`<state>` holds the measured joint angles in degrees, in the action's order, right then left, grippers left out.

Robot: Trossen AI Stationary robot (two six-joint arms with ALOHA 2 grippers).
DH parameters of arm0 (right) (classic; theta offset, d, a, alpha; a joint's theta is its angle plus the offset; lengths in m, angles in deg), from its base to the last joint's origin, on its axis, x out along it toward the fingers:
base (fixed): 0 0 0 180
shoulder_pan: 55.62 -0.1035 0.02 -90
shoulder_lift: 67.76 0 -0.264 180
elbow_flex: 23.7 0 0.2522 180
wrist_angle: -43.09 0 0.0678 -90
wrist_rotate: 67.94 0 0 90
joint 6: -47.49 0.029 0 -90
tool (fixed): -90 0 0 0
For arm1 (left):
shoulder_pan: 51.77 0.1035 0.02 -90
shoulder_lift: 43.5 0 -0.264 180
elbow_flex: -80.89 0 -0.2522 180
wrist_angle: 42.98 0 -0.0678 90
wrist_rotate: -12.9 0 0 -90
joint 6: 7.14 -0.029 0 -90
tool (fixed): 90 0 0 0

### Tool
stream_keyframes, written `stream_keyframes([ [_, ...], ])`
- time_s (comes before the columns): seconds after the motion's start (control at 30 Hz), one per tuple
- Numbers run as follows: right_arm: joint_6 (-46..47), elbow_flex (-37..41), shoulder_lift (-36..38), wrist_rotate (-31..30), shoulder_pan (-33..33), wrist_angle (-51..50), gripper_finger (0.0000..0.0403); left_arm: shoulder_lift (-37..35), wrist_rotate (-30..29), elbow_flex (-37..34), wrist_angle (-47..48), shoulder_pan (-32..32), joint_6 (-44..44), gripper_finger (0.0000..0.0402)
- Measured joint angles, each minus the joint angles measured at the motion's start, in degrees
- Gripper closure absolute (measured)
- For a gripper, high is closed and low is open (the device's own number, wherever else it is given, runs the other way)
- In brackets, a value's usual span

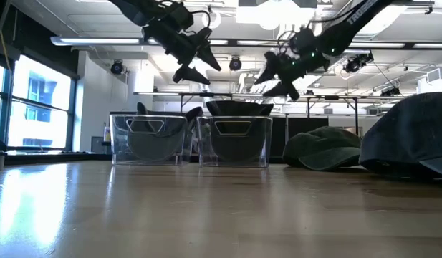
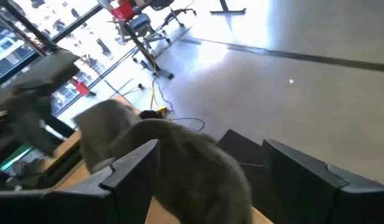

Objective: Pick & Place hat
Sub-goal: Put the gray cap into the left transparent bin

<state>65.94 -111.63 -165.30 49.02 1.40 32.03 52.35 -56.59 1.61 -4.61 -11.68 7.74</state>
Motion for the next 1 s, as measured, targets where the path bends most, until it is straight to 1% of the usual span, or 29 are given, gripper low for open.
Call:
stream_keyframes([
  [0.13, -3.40, 0.00, 6.20, -1.24, -3.10, -7.85, 0.0137, 0.00, 0.00, 0.00, -0.04, 0.00, -2.16, 0.0110],
  [0.23, -6.77, 0.00, 11.58, -6.27, -7.52, -18.57, 0.0146, 0.00, 0.00, 0.00, 0.06, 0.00, -4.11, 0.0110],
  [0.33, -7.98, 0.00, 16.43, -11.56, -13.17, -29.76, 0.0153, -0.02, 0.48, 0.00, 0.68, 0.00, -6.15, 0.0110],
  [0.43, -7.89, 0.00, 19.91, -13.78, -19.35, -41.37, 0.0159, -0.02, 2.77, 0.00, 1.46, 0.00, -8.04, 0.0110],
  [0.53, -4.32, 0.00, 21.86, -12.03, -25.54, -52.09, 0.0160, -0.02, 4.78, 0.00, 1.94, -0.02, -9.11, 0.0110],
  [0.63, 0.94, 0.00, 22.91, -8.16, -31.07, -62.64, 0.0158, -0.03, 5.91, 0.00, 2.43, -0.11, -9.07, 0.0110],
  [0.7, 2.56, 0.00, 23.03, -5.35, -34.48, -69.56, 0.0156, -0.04, 6.05, 0.00, 2.61, -0.11, -9.17, 0.0110],
  [0.8, 3.40, 0.36, 23.01, -4.42, -38.78, -78.46, 0.0148, -0.07, 7.29, 0.00, 2.57, -0.11, -9.94, 0.0110],
  [0.9, 1.67, 4.99, 23.41, -1.82, -41.25, -80.77, 0.0134, -0.09, 7.26, 0.00, 3.01, -0.52, -9.89, 0.0110],
  [1.0, -2.04, 11.53, 23.46, -0.05, -41.86, -80.17, 0.0122, -0.37, 5.94, -0.01, 4.32, -1.77, -9.66, 0.0110],
])
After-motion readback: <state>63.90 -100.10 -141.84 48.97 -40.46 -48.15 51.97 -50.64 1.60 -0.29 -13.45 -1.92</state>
